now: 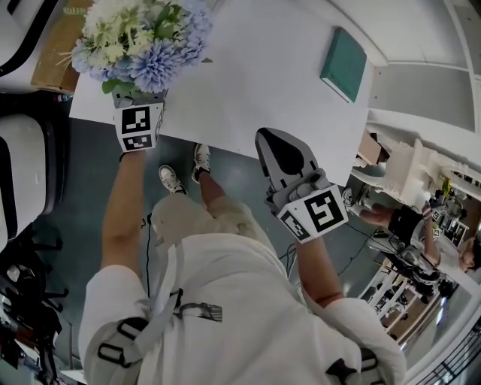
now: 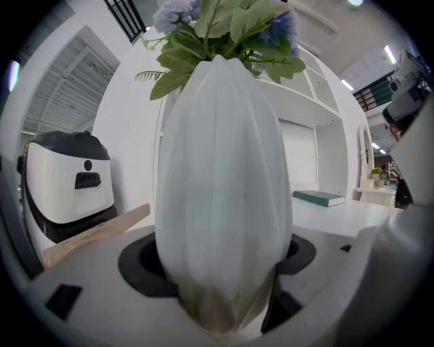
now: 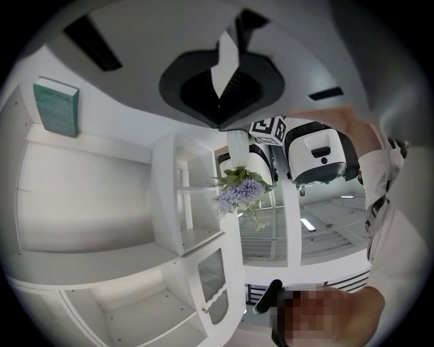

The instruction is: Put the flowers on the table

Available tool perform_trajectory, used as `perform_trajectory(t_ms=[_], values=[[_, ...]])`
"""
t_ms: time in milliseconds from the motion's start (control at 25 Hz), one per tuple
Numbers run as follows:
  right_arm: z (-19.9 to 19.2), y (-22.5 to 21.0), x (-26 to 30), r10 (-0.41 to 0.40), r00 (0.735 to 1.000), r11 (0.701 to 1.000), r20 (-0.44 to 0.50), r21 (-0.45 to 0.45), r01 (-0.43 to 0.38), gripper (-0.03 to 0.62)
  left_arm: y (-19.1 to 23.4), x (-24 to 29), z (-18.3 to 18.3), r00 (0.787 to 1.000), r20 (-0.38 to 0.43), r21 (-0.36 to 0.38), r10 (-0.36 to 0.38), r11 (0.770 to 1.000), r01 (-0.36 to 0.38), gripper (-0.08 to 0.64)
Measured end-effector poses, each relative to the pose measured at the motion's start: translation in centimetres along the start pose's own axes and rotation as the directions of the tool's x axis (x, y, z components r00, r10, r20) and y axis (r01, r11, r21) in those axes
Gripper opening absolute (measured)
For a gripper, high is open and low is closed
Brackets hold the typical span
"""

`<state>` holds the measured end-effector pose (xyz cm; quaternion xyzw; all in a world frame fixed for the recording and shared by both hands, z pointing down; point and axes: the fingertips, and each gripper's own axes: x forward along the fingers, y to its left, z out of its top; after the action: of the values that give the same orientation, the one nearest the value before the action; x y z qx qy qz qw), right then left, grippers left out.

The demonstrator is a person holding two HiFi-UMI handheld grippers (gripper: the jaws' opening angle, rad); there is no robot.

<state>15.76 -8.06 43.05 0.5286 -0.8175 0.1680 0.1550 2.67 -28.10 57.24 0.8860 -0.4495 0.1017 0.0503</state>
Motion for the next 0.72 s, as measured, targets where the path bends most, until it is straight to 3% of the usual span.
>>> perform_trajectory(t_ms=[360,720], values=[[0.0,-0.6,0.0,-0.002,1.0,1.0,0.002,0.011,0.002,0.009,-0.3,0.8,0.3,1.0,0.02,-0.007,-0.003,1.0,0.003,0.377],[0.0,0.4,-0.1,0.003,1.0,1.0,0.008,0.005,-0.003,0.009,-1.1,0.9,0.2,0.998,0.056,0.031,-0.025,0.999,0.023,0.377]])
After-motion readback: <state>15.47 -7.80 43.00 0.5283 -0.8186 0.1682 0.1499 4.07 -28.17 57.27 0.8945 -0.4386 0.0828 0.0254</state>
